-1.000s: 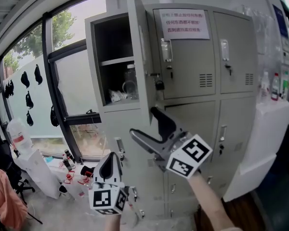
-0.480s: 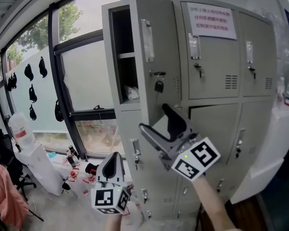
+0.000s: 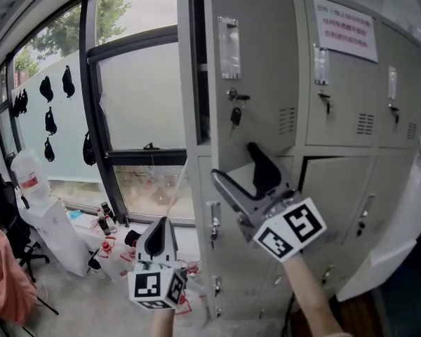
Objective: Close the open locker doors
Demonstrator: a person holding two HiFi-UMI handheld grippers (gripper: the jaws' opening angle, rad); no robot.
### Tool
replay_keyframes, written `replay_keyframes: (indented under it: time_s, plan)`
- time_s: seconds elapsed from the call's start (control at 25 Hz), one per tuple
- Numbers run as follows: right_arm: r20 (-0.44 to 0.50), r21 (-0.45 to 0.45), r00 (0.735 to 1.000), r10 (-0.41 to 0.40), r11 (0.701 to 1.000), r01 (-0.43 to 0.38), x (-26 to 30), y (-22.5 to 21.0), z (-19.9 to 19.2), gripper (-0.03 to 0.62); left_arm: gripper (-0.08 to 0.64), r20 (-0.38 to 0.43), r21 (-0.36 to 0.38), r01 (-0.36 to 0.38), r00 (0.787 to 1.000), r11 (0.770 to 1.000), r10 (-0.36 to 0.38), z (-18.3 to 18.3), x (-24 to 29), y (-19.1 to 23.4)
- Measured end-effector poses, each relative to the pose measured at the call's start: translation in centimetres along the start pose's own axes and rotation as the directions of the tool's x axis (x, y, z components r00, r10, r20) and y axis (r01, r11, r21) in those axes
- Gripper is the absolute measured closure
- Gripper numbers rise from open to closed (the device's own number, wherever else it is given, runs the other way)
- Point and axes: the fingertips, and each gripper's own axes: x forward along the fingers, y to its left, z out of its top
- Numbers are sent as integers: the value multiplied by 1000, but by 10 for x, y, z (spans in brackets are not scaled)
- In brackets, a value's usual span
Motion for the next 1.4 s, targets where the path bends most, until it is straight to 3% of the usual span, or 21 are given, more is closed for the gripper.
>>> replay_keyframes:
  time_s: [0.44,0.64,0.8,1.24,1.4]
  plan:
    - [-40,-91,999,-37,995,33,33,-5,-29,209,555,1,-16,20,1000,1000,-20,-20,25,29]
    - [-60,-182,995,-76,981,64,42,-9,-41,209,555,-5,-11,20,1000,1000,-20,-31,32,45]
    - [-84,-181,992,-98,980,81,50,-12,-51,209,555,-21,-34,30,999,999,-30,-39,36,54]
    - [-180,-257,970,-166,959,116,68,-22,-77,209,555,-37,-2,77,996,997,-77,-51,48,63]
    - [-212,-198,959,-186,970,145,73,-27,-88,209,555,-41,-36,105,993,994,-107,-55,53,50]
